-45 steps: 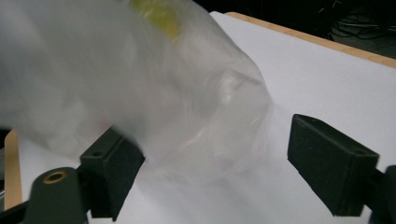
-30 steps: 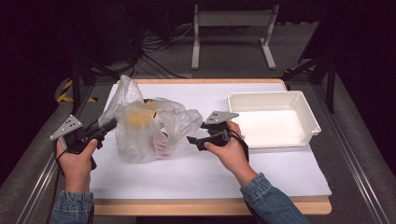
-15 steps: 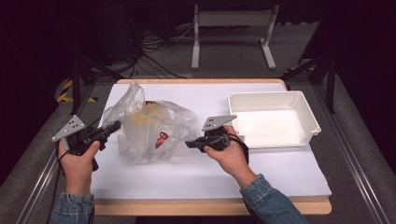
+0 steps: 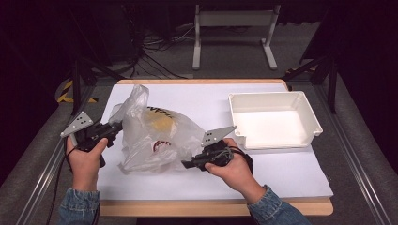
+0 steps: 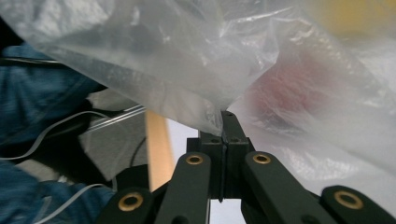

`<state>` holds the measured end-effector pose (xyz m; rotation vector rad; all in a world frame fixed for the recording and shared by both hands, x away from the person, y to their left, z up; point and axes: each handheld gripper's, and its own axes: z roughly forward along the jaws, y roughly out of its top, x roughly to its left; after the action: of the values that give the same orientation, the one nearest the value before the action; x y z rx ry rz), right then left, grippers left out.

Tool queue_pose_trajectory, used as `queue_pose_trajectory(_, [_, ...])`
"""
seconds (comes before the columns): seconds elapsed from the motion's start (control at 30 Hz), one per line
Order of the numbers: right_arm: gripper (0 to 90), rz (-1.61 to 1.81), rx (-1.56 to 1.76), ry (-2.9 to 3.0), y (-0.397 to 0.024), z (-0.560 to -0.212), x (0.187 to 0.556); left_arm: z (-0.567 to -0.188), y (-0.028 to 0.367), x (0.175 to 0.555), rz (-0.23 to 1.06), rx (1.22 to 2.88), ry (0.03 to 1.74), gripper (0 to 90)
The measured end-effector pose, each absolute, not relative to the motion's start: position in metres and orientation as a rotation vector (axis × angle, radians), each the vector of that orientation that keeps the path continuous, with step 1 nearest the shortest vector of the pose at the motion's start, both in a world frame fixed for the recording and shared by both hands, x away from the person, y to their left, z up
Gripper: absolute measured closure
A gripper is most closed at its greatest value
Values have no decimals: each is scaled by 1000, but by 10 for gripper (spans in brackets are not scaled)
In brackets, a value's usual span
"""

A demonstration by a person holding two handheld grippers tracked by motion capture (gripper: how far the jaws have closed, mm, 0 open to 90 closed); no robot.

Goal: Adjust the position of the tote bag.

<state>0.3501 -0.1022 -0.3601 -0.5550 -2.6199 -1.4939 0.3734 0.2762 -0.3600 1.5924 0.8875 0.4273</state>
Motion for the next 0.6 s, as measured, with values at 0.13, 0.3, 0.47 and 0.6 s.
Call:
queue_pose_trajectory(0.13, [899, -1529, -643, -2648, -113, -362, 361, -358, 281, 365, 473, 1569, 946, 233])
queue_pose_trajectory(0.3, [898, -1588, -734, -2631, -118, -366, 375, -349, 288, 342, 522, 1572, 943, 76])
queue_pose_trajectory(0.47, [897, -1617, -799, -2619, -118, -371, 384, -350, 277, 326, 435, 1675, 845, 89])
queue_pose_trajectory(0.6, [883, -1641, -834, -2601, -120, -373, 388, -363, 259, 330, 410, 1758, 764, 111])
